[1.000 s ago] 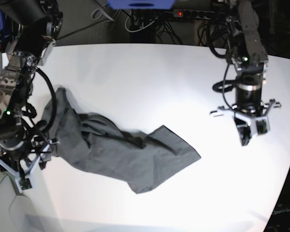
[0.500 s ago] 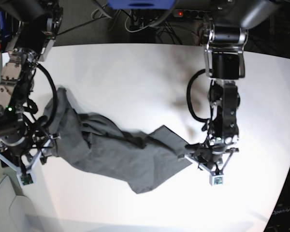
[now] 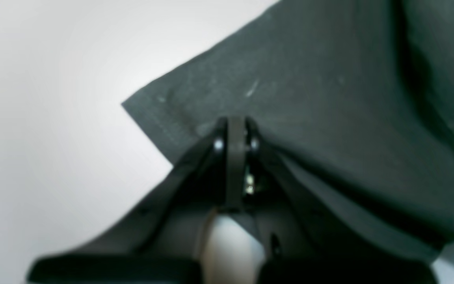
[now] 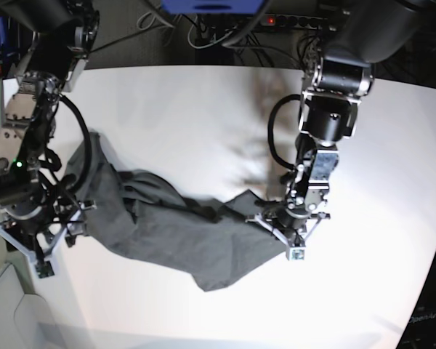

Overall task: Layout the t-shirt on the table in an organized manner, then fold the t-shirt properly
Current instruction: 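Lower the left gripper and grasp the shirt's opposite end, then lift the shirt with both grippers and stretch it between them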

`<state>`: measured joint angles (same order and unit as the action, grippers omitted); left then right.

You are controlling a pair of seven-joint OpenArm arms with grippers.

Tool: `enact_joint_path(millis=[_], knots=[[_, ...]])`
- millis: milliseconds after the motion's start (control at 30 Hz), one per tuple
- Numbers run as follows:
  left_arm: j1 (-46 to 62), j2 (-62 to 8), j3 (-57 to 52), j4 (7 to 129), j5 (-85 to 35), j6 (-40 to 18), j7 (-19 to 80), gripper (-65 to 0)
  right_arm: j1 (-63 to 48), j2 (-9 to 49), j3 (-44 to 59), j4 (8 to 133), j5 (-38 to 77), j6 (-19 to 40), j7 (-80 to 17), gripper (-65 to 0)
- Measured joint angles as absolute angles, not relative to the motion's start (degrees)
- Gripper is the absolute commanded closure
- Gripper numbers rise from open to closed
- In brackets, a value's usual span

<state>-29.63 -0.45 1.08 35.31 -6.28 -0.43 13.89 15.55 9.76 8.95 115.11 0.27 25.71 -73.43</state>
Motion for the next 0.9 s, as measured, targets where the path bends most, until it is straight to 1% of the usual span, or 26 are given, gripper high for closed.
enact_joint_path(millis=[133, 200, 367, 533, 600, 633, 700, 767, 833, 900], knots=[[-31.31, -2.39, 1.19, 32.23, -6.42, -1.87, 12.88, -0.3, 15.55, 9.78, 8.95, 115.11, 0.43, 25.69, -73.45, -38.1], [-31.09, -5.37, 1.21, 32.18, -6.94, -2.07, 12.21, -0.3, 15.53, 9.8, 8.95, 115.11, 0.45, 25.69, -73.47, -38.1], [-29.87, -14.04, 0.82, 32.38, -6.66, -0.43, 12.36, -0.3, 15.55, 9.78, 8.56, 115.07, 0.36, 25.69, -73.43, -38.1], [-28.53, -19.2, 0.75, 32.38, -7.64, -0.34, 13.41, -0.2, 15.53, 8.21, 8.56, 114.89, 0.32, 25.69, -73.43, -38.1], [-26.63, -20.51, 0.82, 35.07, -11.25, -0.47, 13.67, -0.2, 15.51, 7.9, 8.36, 114.83, 0.45, 25.69, -73.43, -38.1], [-25.43, -21.41, 0.84, 37.3, -13.69, -0.45, 15.51, -0.2, 15.16, 7.94, 7.94, 114.85, 0.27, 25.71, -73.25, -38.1], [-22.79, -23.64, 0.86, 43.13, -18.13, -0.45, 22.17, -0.2, 13.65, 7.88, 6.33, 114.85, 0.08, 25.69, -73.28, -38.1], [-20.27, -25.23, 0.86, 48.53, -21.04, -0.1, 26.39, -0.2, 11.55, 7.2, 4.19, 114.72, 0.08, 25.71, -73.47, -38.1], [-17.82, -26.06, 0.86, 53.15, -22.9, 0.3, 27.46, -0.2, 9.56, 5.98, 2.2, 114.72, 0.08, 25.69, -72.88, -38.1], [-16.6, -26.02, 0.89, 56.66, -23.09, 0.23, 28.14, -0.2, 7.07, 4.8, 1.13, 114.72, 0.58, 25.69, -69.97, -38.1]])
